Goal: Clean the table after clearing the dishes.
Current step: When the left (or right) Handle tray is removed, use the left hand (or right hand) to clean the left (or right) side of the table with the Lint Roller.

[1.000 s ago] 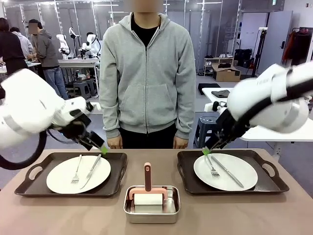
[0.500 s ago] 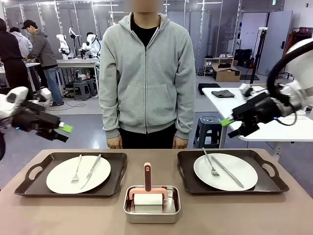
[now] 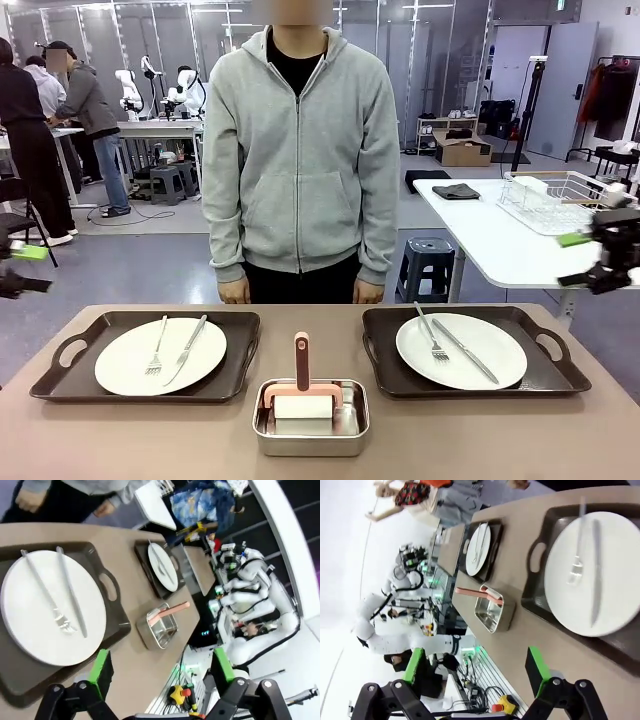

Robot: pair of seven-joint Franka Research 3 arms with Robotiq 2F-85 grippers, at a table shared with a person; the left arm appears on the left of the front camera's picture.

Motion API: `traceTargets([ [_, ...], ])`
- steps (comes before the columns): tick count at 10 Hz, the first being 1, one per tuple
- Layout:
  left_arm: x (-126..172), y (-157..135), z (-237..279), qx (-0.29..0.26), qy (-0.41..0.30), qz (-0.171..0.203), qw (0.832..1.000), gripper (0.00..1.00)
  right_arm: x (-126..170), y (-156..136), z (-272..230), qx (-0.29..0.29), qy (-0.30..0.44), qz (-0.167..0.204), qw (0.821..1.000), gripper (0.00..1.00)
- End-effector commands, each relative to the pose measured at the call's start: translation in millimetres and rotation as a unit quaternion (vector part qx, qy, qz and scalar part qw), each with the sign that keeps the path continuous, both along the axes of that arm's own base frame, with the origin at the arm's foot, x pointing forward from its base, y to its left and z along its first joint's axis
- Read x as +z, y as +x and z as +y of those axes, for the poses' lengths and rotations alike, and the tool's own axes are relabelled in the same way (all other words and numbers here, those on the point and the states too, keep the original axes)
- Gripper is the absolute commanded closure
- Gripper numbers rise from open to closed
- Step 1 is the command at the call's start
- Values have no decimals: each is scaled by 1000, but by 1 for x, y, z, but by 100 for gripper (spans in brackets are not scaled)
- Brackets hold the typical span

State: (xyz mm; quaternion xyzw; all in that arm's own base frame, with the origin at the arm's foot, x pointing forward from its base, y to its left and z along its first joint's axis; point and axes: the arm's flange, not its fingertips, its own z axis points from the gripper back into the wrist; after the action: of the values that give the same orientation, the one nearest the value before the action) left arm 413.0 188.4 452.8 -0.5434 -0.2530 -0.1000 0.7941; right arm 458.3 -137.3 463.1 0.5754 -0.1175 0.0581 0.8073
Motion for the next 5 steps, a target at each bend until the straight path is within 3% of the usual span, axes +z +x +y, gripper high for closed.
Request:
traceTargets([
  [1, 3, -5, 44, 39, -2, 0, 999, 0, -13, 3, -49, -37, 14, 17, 999, 0],
  [3, -8, -25, 97, 99, -2, 38, 994, 0, -27, -15, -93, -87, 44, 24, 995, 0],
  [5, -7, -49, 122, 136, -7, 36, 990, 0, -36, -37, -122, -121, 46, 27, 991, 0],
])
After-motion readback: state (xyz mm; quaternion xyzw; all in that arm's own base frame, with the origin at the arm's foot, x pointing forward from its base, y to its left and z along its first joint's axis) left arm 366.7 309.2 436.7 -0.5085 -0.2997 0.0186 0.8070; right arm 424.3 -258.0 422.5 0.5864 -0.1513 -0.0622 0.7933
